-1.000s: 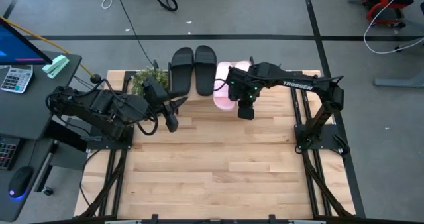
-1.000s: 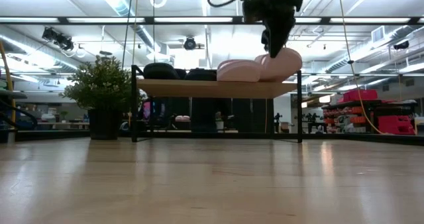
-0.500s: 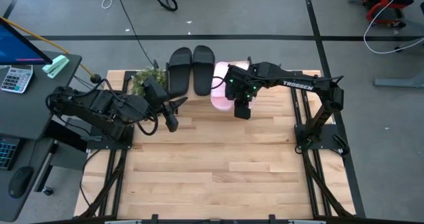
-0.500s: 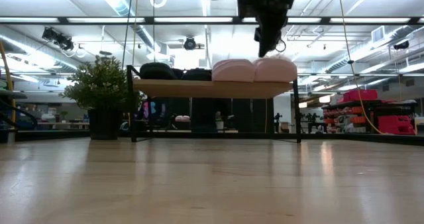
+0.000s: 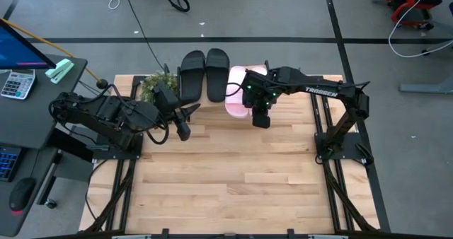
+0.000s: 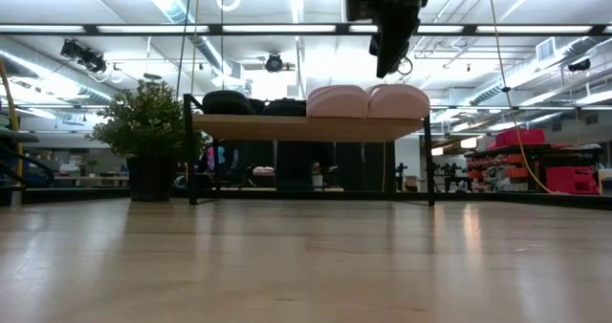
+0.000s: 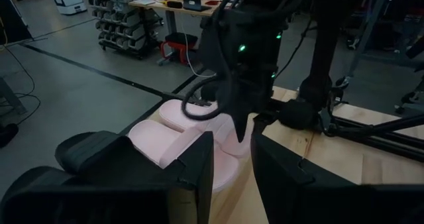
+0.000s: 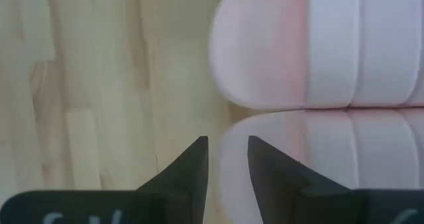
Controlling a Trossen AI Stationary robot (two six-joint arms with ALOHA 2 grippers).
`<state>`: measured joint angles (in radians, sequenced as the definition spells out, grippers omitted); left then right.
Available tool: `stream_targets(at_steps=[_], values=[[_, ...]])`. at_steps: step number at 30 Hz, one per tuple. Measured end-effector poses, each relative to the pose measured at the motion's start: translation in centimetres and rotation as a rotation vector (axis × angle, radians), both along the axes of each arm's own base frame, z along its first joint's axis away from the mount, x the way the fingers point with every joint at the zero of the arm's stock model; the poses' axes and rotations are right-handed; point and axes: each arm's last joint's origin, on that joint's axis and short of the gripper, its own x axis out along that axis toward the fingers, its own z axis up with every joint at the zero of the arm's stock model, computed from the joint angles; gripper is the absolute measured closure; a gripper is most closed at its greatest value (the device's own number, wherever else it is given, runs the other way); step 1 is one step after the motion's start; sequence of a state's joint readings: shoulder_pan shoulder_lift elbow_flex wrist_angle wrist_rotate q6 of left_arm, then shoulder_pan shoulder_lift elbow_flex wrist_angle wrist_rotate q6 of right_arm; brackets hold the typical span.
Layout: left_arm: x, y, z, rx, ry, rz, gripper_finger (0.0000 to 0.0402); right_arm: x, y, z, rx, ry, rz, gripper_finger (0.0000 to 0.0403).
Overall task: Pick and place slides into the shelf
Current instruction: Return to Home Position
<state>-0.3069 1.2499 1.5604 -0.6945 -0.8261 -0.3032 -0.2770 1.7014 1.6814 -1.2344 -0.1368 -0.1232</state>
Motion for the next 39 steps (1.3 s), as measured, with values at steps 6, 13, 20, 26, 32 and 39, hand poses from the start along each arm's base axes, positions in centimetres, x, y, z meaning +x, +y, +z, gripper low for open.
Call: stream_targets(at_steps=[6, 13, 20, 26, 32, 39], values=[[0.0, 0.0, 0.0, -0.002, 0.002, -0.006, 0.0294, -1.2, 0.4, 1.5, -0.048, -0.029, 0.000, 0.0294], [1.3, -0.5, -1.4, 0.022, 0.086, -0.010, 0.0297, -3.7, 0.9, 3.7, -0.232, -0.016, -0.134, 0.0348], [3.4, -0.9, -3.1, 0.106, 0.154, 0.106, 0.0315, -4.8, 2.0, 4.7, -0.291, -0.020, -0.238, 0.0392], [4.3, -0.9, -4.2, 0.191, 0.196, 0.230, 0.0350, -4.9, 2.7, 4.2, -0.358, 0.039, -0.296, 0.0397], [3.8, -0.5, -4.6, 0.217, 0.126, 0.440, 0.0391, -4.8, 3.5, 4.2, -0.414, 0.022, -0.354, 0.0399], [2.7, 0.0, -5.9, 0.026, 0.048, 0.507, 0.0387, -4.6, 3.7, 4.3, -0.433, -0.001, -0.396, 0.0401]])
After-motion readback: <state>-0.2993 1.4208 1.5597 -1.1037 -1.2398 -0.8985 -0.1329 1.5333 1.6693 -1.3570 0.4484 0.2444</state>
